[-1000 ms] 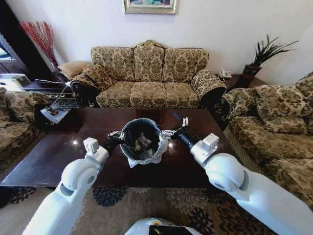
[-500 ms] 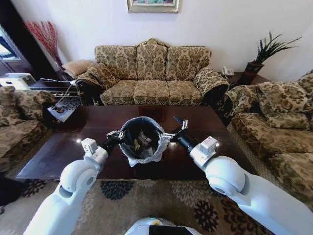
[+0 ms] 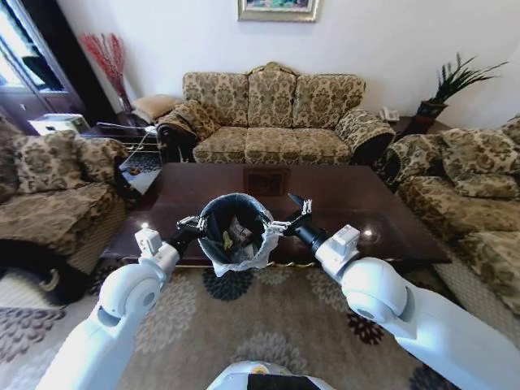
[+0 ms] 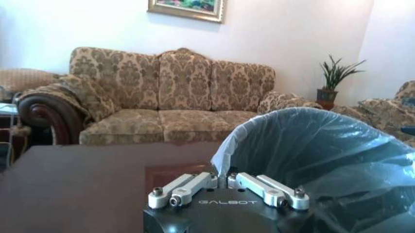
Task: Move to the front of the table and place the trash on the table into the trash bin.
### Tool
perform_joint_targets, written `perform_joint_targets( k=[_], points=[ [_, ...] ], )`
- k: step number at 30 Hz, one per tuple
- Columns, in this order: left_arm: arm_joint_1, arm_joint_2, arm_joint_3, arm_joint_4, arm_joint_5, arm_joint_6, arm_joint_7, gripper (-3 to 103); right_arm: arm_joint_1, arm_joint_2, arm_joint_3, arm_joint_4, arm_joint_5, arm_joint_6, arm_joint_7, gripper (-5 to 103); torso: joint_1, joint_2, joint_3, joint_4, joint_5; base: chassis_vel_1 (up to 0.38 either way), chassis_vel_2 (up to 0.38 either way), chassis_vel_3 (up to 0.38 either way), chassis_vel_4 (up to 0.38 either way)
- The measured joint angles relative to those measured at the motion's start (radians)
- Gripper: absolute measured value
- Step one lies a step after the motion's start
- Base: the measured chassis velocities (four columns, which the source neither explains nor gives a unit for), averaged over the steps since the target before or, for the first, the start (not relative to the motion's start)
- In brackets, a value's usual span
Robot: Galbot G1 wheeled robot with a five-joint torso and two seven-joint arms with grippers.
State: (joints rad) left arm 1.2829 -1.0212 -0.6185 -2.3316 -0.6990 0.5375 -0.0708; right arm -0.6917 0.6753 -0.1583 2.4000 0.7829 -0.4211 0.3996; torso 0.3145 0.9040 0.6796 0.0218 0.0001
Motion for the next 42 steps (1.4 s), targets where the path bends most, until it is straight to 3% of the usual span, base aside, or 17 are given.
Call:
perform_joint_targets(
  k=[12, 20, 21, 25, 28, 32, 42],
  points=[
    [0.013, -0.003, -0.017, -0.017, 0.0, -0.002, -0.001, 3, -0.012, -0.015, 0.002, 0.02, 0.01, -0.017, -0.004, 100, 0.0, 0.0, 0.0, 0.0005, -0.001, 0.503, -0.027, -0.517, 0.026],
    [0.029, -0.016, -0.034, -0.044, 0.0, -0.002, -0.005, 3, -0.024, -0.02, 0.001, 0.021, 0.008, 0.015, -0.012, 100, -0.001, 0.0, 0.0, 0.0002, -0.0005, 0.358, -0.294, -0.328, 0.297],
    [0.03, -0.016, -0.034, -0.045, 0.0, -0.002, -0.005, 3, -0.025, -0.021, 0.0, 0.021, 0.007, 0.017, -0.012, 100, -0.001, 0.0, 0.0, -0.0006, 0.002, 0.262, -0.336, -0.243, 0.318],
    [0.031, -0.017, -0.034, -0.046, 0.0, -0.002, -0.006, 3, -0.025, -0.021, 0.0, 0.021, 0.006, 0.018, -0.013, 100, -0.002, 0.001, -0.001, 0.0005, -0.0011, 0.112, -0.27, -0.138, 0.281],
    [0.031, -0.016, -0.034, -0.046, 0.0, -0.001, -0.007, 3, -0.025, -0.021, 0.0, 0.021, 0.006, 0.019, -0.013, 100, -0.001, 0.0, 0.0, 0.0, 0.0015, 0.015, -0.041, -0.029, 0.01],
    [0.03, -0.016, -0.034, -0.045, -0.001, -0.001, -0.005, 3, -0.025, -0.021, 0.0, 0.021, 0.006, 0.019, -0.013, 100, 0.001, 0.0, 0.0, -0.0003, -0.0007, 0.0, 0.0, 0.0, 0.0],
    [0.03, -0.016, -0.034, -0.044, 0.0, -0.001, -0.007, 3, -0.024, -0.021, 0.0, 0.021, 0.005, 0.019, -0.013, 100, 0.0, 0.0, 0.0, 0.0004, -0.0002, -0.011, 0.025, 0.018, -0.018]
  ],
)
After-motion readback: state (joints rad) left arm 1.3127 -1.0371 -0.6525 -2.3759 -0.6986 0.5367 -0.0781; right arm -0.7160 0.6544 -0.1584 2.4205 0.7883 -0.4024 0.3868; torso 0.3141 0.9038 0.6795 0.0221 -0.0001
